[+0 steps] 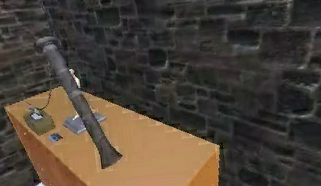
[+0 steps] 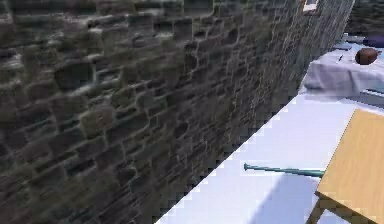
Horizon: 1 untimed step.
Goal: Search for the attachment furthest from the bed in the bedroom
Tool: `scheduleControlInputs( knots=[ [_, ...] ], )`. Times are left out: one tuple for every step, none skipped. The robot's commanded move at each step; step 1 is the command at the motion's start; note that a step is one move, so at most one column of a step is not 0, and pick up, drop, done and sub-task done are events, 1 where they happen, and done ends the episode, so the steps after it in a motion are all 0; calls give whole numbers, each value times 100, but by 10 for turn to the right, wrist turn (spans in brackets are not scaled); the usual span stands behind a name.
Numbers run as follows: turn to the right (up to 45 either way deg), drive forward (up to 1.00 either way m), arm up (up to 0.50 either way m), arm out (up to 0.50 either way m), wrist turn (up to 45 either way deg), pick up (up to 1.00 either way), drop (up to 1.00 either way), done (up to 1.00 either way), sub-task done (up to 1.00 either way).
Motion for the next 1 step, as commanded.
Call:
scheduleControlInputs(
  knots=[
    [-270, 0, 0, 0, 0, 0, 0, 0, 0]
  ],
)
